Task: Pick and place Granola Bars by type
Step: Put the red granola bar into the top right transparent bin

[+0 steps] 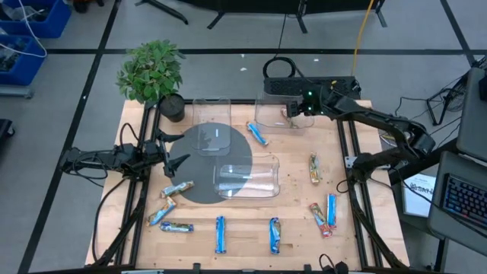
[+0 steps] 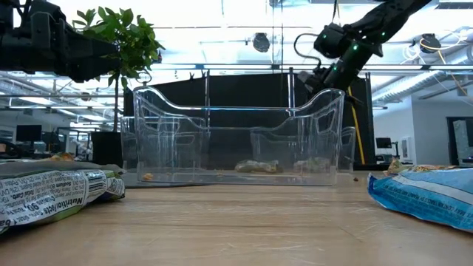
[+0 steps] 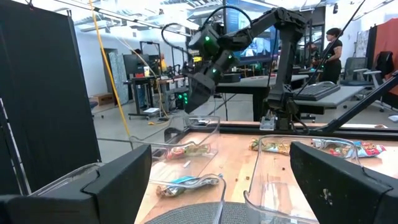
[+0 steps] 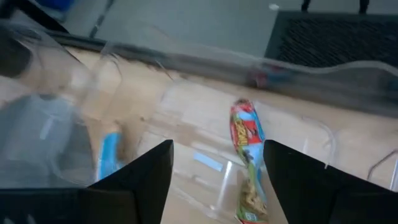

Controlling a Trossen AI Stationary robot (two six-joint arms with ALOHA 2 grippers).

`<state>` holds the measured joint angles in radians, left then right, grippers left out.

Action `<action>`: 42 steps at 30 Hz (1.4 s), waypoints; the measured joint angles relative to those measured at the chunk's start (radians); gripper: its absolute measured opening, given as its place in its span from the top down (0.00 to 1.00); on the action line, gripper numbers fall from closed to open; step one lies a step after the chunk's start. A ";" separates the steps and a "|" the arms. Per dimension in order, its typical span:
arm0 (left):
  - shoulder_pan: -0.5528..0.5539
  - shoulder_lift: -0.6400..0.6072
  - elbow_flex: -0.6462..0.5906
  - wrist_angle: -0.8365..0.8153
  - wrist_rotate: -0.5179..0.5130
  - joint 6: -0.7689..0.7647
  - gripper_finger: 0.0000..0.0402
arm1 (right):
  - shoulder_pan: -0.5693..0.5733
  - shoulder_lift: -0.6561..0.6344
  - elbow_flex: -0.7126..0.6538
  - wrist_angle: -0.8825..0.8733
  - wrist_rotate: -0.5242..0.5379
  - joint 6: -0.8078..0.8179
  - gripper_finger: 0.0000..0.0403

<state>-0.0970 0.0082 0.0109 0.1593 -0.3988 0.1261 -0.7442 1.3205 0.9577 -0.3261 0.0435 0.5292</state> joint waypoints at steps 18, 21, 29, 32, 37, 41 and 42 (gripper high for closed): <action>0.000 0.000 0.000 0.000 0.000 0.000 0.06 | 0.066 -0.325 0.000 0.166 -0.154 -0.149 0.40; 0.000 0.000 0.000 0.000 0.000 0.000 0.06 | 0.104 -0.387 0.000 0.185 -0.179 -0.184 0.40; 0.000 0.000 0.000 0.000 0.000 0.000 0.06 | 0.211 -0.521 0.000 0.179 -0.286 -0.188 0.40; 0.000 0.000 0.000 0.000 0.000 0.000 0.06 | 0.271 -0.555 0.000 0.159 -0.310 -0.194 0.40; 0.000 0.000 0.000 0.000 0.000 0.000 0.06 | 0.386 -0.574 0.058 0.047 -0.310 -0.211 0.40; 0.000 0.000 0.000 0.000 0.000 0.000 0.06 | 0.476 -0.540 0.164 -0.092 -0.285 -0.230 0.41; 0.000 0.000 0.000 0.000 0.000 0.000 0.06 | 0.499 -0.528 0.192 -0.127 -0.268 -0.229 0.41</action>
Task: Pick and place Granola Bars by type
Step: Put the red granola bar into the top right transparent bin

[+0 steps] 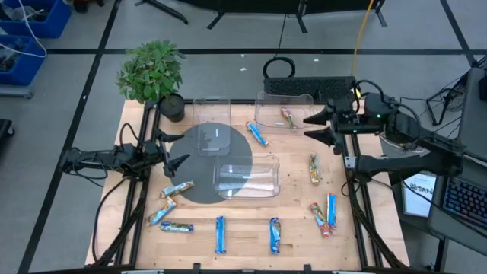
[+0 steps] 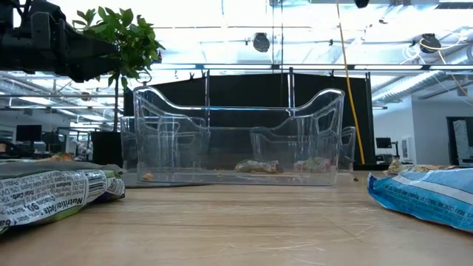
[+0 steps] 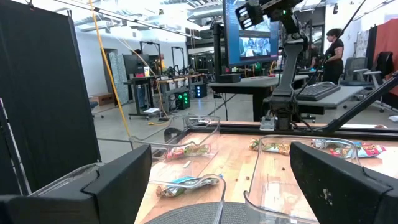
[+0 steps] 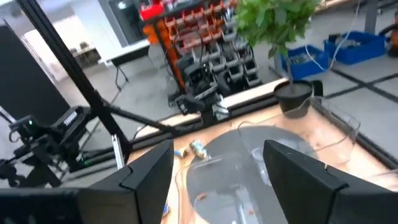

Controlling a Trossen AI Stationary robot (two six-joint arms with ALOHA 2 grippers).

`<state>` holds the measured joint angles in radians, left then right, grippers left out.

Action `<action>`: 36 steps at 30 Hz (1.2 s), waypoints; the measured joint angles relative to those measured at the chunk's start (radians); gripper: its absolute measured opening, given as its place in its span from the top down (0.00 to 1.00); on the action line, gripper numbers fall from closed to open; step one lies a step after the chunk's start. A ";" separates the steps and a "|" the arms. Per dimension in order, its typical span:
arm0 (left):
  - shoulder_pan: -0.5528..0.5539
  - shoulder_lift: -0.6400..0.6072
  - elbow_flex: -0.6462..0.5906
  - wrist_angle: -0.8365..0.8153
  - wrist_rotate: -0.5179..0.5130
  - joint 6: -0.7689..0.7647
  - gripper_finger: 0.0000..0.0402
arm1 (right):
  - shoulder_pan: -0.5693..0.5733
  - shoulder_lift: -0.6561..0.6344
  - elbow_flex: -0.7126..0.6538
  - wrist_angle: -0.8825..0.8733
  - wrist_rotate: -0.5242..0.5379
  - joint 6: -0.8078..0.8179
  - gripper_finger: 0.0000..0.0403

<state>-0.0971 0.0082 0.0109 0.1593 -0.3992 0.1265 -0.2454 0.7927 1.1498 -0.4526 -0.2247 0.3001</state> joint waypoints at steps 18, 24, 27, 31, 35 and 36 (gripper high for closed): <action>0.000 0.000 0.000 0.000 0.000 0.000 0.06 | 0.374 0.280 0.187 -0.249 0.180 0.372 0.47; 0.000 0.000 0.000 0.000 0.000 0.000 0.06 | 0.442 0.370 0.186 -0.224 0.197 0.469 0.47; 0.000 0.000 0.000 0.000 0.000 0.000 0.06 | 0.470 0.398 0.186 -0.136 0.197 0.551 0.47; 0.000 0.000 0.000 0.000 0.000 0.000 0.06 | 0.506 0.429 0.186 -0.002 0.203 0.581 0.46; 0.000 0.000 0.000 0.000 0.000 0.000 0.06 | 0.514 0.446 0.186 0.058 0.193 0.546 0.40; 0.000 0.000 0.000 0.000 0.000 0.000 0.06 | 0.519 0.447 0.186 0.058 0.194 0.552 0.38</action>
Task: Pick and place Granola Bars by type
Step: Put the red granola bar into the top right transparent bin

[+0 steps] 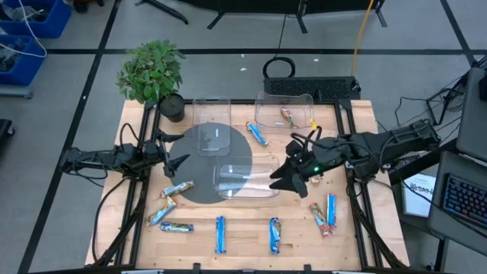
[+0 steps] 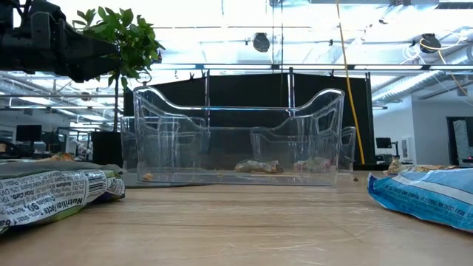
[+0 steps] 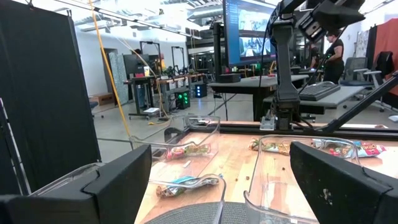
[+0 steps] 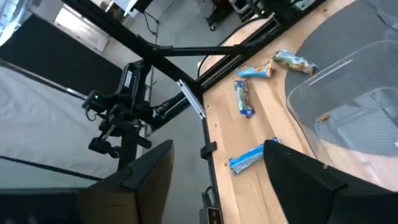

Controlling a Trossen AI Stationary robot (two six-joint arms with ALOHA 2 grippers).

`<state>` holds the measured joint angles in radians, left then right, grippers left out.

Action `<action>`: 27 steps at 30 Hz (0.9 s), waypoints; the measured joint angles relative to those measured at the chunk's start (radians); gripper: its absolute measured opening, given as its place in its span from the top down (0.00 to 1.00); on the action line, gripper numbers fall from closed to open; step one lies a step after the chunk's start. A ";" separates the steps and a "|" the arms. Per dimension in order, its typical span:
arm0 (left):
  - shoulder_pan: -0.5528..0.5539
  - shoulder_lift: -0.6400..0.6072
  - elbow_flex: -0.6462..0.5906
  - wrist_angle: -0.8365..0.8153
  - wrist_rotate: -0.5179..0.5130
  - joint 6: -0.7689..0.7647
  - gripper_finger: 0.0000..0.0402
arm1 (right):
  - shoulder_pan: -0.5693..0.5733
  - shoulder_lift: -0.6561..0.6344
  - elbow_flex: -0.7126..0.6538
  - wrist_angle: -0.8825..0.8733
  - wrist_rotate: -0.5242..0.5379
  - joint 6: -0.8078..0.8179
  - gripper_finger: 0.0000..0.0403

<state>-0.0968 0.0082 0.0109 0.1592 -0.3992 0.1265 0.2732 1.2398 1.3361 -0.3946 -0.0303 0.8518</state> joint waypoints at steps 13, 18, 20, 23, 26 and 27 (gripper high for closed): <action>0.000 0.000 0.000 0.000 0.000 0.000 0.06 | 0.122 0.121 0.204 -0.191 0.016 0.108 0.22; 0.000 0.000 0.000 0.000 0.000 0.000 0.06 | 0.164 0.211 0.397 -0.478 0.086 0.153 0.27; 0.000 0.000 0.000 0.000 0.000 0.000 0.06 | 0.182 0.248 0.446 -0.625 0.088 0.200 0.29; 0.000 0.000 0.000 0.000 0.000 0.000 0.06 | 0.205 0.289 0.478 -0.791 0.087 0.259 0.32; 0.000 0.000 0.000 0.000 0.000 0.000 0.06 | 0.225 0.293 0.481 -0.930 0.122 0.335 0.34; 0.000 0.000 0.000 0.000 0.000 0.000 0.06 | 0.232 0.293 0.480 -0.962 0.138 0.363 0.35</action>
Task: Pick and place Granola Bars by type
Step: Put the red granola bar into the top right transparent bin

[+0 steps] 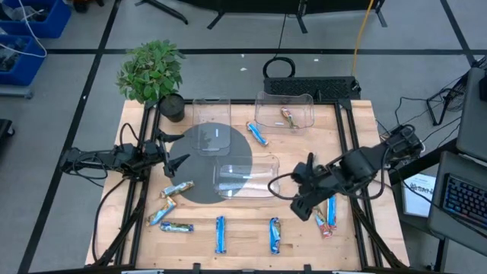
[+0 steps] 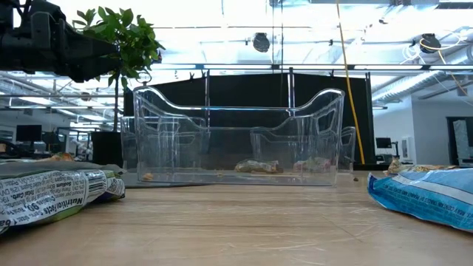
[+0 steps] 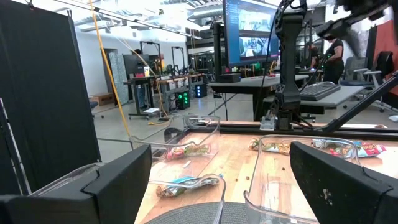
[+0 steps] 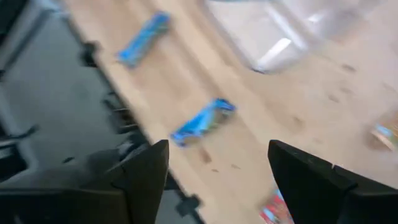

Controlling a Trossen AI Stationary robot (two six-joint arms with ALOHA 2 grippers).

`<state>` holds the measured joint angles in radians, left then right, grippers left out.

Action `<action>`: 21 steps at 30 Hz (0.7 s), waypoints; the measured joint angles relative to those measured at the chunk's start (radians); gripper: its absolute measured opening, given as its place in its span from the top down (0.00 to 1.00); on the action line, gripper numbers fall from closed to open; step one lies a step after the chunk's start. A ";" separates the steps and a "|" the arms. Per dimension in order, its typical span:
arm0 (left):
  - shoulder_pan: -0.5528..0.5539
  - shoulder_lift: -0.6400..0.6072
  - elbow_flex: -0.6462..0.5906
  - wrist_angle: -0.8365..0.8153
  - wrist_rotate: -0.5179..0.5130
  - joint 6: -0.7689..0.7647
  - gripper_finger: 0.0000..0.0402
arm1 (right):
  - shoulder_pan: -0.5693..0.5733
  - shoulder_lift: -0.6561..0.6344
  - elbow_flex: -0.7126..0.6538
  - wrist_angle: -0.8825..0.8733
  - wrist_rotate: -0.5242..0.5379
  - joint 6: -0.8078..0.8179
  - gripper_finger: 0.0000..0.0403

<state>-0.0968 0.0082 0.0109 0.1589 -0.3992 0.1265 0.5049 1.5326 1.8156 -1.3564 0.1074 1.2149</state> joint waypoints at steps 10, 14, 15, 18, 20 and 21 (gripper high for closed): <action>0.000 0.000 0.000 0.000 0.000 0.000 0.06 | 0.082 0.005 -0.070 -0.175 0.127 0.332 0.36; 0.000 0.000 0.000 0.000 0.000 0.000 0.06 | 0.109 0.005 -0.186 -0.176 0.084 0.453 0.35; 0.000 0.000 0.000 0.000 0.000 0.000 0.06 | 0.113 0.004 -0.216 -0.175 0.057 0.470 0.35; 0.000 0.000 0.000 0.000 0.000 0.000 0.06 | 0.123 0.001 -0.304 -0.142 -0.001 0.509 0.33; 0.000 0.000 0.000 0.000 0.000 0.000 0.06 | 0.134 -0.001 -0.361 -0.080 -0.005 0.523 0.33; 0.000 0.000 0.000 0.000 0.000 0.000 0.06 | 0.141 -0.003 -0.390 -0.036 -0.006 0.527 0.33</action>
<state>-0.0970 0.0082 0.0109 0.1589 -0.3992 0.1265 0.6455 1.5298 1.4255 -1.3921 0.1018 1.7415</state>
